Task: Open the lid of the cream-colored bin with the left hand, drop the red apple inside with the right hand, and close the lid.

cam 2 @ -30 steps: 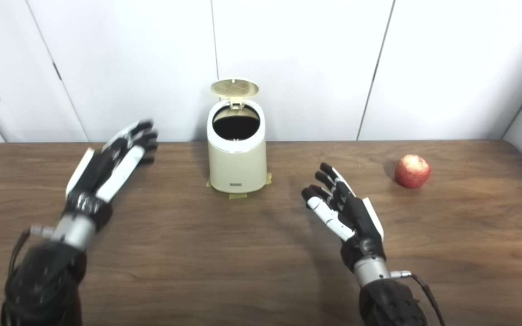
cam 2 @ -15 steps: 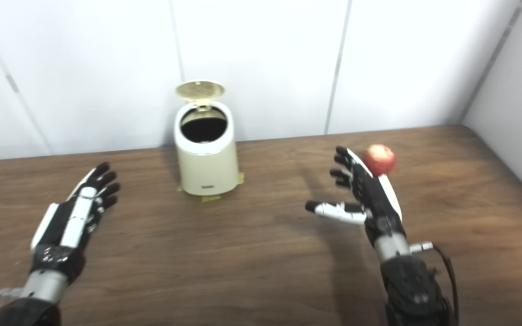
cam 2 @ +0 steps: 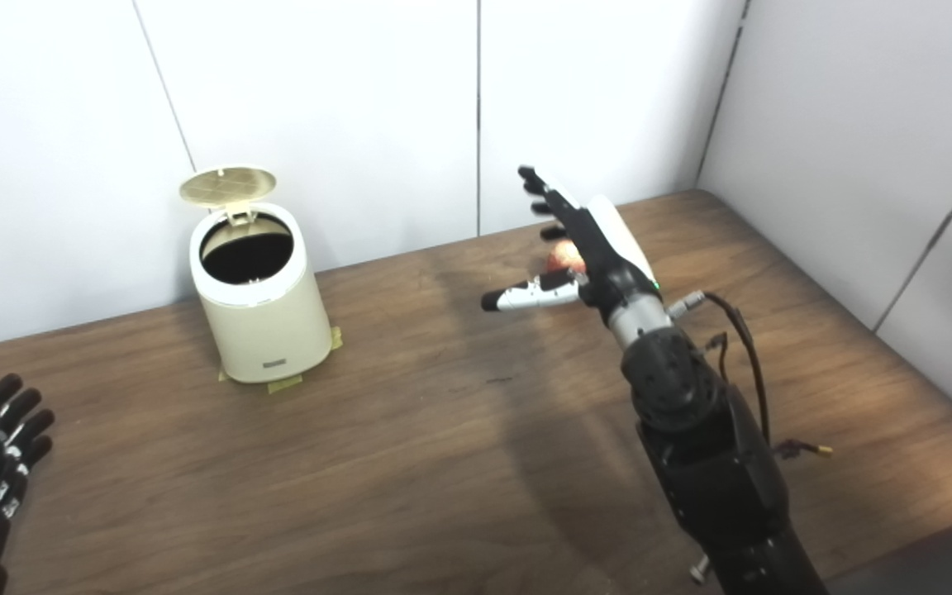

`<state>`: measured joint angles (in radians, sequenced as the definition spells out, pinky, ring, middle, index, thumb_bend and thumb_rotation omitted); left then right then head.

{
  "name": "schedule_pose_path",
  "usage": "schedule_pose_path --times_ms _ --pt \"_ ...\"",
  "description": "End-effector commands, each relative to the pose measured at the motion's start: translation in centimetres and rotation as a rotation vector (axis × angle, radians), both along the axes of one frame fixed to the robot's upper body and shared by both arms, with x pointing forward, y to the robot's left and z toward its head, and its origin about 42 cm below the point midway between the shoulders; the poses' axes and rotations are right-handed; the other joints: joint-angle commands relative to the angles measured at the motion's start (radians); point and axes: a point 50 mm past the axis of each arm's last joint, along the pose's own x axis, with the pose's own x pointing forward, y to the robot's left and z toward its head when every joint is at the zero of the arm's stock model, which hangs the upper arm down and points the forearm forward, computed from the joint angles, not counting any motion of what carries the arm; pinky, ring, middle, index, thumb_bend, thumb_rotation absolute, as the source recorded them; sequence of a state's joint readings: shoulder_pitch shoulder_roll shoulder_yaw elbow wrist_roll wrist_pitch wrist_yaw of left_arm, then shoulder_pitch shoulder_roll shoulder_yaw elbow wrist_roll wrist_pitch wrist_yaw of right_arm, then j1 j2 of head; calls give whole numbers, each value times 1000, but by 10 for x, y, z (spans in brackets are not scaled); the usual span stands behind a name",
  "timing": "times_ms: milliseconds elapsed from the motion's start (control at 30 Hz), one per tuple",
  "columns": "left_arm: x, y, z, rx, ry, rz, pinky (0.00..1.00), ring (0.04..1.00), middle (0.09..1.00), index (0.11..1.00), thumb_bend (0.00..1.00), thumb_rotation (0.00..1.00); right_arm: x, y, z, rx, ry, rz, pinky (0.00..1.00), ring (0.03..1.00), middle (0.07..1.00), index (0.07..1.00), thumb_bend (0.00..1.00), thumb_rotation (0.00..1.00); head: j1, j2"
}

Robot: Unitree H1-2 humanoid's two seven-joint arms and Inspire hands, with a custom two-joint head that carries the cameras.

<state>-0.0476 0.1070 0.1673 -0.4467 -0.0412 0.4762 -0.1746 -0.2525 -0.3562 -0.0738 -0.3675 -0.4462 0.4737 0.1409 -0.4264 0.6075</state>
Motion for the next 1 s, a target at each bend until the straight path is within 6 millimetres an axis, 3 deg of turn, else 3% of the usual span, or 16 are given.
schedule_pose_path --times_ms 0,133,367,667,967 --pt "5 1 17 15 -64 -19 977 945 960 988 328 867 13 -6 30 -111 -52 -32 860 936 950 962 861 153 -7 -1" --pt "8 5 19 21 -66 -32 975 953 964 991 297 841 29 -16 43 -335 37 -89 916 988 991 994 904 209 -18 -8" --pt "9 7 23 32 -73 -42 953 938 942 978 263 844 56 -22 47 -477 169 -139 998 1000 1000 988 978 167 -27 -5" --pt "4 9 26 30 -77 -51 961 945 948 981 252 841 89 -30 48 -572 268 -166 1000 1000 1000 975 1000 169 -26 9" --pt "3 12 30 45 -72 -54 955 945 953 978 223 857 103 -34 47 -592 320 -164 1000 1000 1000 935 994 155 -19 15"
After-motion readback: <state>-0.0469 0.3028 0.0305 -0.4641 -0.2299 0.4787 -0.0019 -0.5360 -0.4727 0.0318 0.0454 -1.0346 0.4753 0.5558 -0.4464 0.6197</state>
